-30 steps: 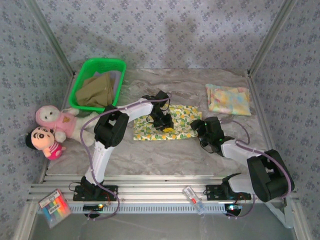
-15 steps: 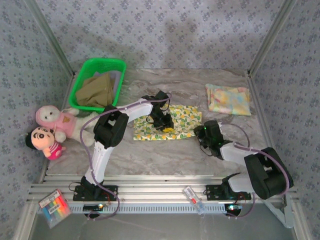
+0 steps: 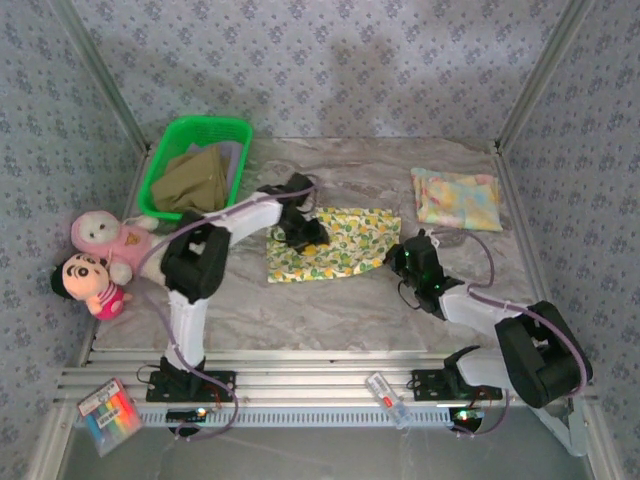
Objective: Fold and stack the skirts
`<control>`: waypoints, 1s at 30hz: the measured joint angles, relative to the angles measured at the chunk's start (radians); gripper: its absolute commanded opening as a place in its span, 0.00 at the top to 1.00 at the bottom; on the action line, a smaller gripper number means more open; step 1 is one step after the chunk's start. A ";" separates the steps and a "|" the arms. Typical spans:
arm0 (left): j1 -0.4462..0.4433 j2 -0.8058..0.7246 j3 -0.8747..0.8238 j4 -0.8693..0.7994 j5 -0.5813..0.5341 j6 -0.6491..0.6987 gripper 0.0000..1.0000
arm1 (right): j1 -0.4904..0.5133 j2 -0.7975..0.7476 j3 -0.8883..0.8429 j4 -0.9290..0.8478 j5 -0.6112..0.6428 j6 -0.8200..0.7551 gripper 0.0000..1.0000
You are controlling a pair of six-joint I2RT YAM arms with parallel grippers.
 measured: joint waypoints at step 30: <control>0.204 -0.135 -0.347 0.162 0.008 -0.028 0.86 | 0.465 0.645 0.801 -0.282 -0.115 -0.935 1.00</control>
